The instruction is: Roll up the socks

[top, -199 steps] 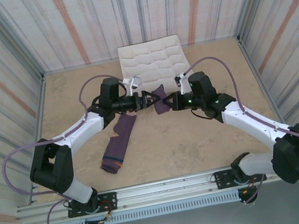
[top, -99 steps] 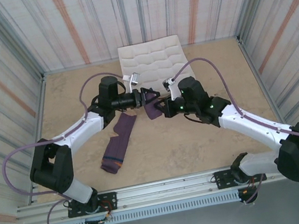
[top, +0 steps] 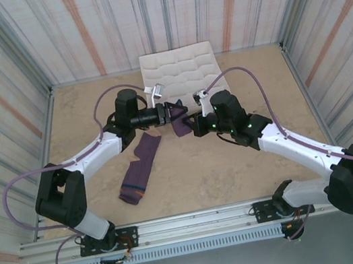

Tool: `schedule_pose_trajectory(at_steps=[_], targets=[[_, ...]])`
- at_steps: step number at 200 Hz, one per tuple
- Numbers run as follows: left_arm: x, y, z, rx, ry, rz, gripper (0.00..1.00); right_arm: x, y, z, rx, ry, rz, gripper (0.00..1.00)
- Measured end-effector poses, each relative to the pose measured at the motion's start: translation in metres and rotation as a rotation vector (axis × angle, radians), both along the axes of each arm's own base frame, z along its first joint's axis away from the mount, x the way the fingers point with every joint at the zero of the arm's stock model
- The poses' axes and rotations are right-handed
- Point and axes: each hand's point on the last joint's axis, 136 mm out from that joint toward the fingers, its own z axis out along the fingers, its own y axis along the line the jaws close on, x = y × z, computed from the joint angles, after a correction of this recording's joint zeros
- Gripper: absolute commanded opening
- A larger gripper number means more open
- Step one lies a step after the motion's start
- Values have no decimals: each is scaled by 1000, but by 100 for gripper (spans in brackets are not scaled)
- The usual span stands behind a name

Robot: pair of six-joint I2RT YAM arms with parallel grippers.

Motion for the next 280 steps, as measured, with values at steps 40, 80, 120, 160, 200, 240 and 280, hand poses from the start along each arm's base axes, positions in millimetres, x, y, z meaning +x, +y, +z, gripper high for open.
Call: schedule_pose_trajectory(at_steps=[40, 80, 120, 160, 200, 240, 280], targets=[[2, 1, 0, 0, 1, 8, 25, 0, 1, 2, 3, -8, -1, 0], [4, 2, -1, 6, -12, 6, 0, 1, 0, 2, 2, -9, -5, 19], [10, -1, 0, 54, -26, -13, 0, 7, -6, 0, -11, -15, -37, 53], [24, 2, 8, 120, -94, 2, 0, 12, -21, 0, -33, 0, -89, 63], [51, 13, 9, 188, -170, 45, 0, 9, -53, 15, -39, -23, -173, 64], [77, 22, 0, 271, -252, 62, 0, -4, -73, 16, -33, -19, -216, 65], [103, 30, -20, 325, -316, 37, 0, -14, -83, 11, -37, 2, -235, 65]])
